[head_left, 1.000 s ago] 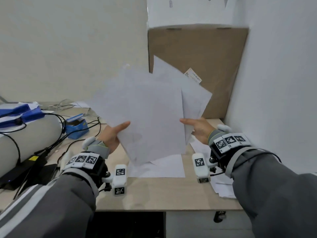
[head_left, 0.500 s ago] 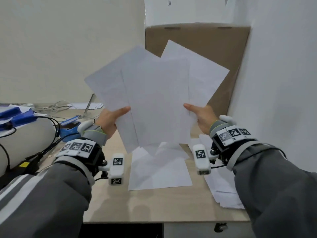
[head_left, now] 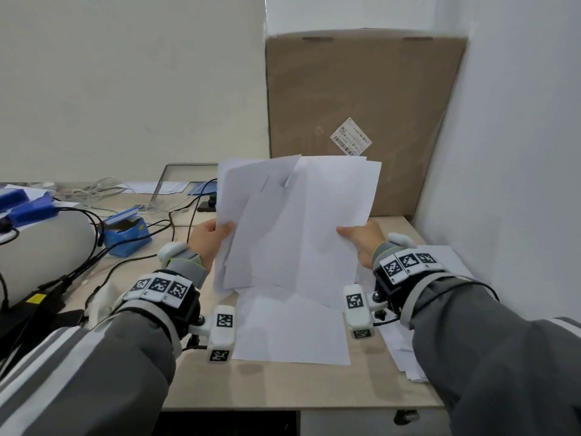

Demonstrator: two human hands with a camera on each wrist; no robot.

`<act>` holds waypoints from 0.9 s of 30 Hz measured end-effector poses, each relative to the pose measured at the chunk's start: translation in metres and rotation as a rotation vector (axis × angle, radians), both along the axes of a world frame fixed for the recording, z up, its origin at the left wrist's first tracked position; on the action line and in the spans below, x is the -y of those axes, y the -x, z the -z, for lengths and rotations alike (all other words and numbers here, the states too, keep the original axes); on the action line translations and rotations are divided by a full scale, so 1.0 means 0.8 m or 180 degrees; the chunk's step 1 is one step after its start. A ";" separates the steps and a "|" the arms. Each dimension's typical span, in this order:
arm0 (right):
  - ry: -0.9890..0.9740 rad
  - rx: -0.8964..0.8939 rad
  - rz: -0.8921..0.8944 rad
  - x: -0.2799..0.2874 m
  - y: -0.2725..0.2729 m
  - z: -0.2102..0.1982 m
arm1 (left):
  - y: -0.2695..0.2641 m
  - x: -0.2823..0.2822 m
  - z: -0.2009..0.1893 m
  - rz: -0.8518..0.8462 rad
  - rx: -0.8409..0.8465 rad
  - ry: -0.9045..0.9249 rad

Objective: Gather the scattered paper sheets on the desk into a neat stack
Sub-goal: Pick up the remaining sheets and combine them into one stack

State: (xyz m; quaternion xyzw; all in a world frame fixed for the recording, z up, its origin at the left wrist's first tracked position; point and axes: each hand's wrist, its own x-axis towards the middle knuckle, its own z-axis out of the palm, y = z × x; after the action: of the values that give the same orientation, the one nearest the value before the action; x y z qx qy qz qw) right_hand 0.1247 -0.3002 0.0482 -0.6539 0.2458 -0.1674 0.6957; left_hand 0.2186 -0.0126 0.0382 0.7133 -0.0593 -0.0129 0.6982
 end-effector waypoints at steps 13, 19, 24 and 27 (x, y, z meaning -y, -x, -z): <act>0.0012 -0.0001 0.0382 -0.005 0.018 0.003 | 0.026 -0.003 0.040 -0.0049 -0.0750 0.0348; 0.0107 0.0079 0.0573 0.003 0.026 0.005 | 0.029 0.002 0.039 -0.0158 -0.0779 0.0481; 0.0244 0.0136 0.0876 0.016 0.034 -0.002 | 0.038 -0.010 0.031 -0.0052 -0.1185 0.0624; 0.0313 0.0165 0.0980 0.025 0.041 -0.011 | 0.051 -0.015 0.045 0.0265 -0.1582 0.0239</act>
State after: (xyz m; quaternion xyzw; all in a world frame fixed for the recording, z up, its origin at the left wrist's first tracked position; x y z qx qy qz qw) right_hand 0.0922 -0.3201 0.0568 -0.6372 0.3166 -0.3006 0.6351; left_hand 0.1775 -0.0007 0.0021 0.6587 0.0845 -0.2144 0.7162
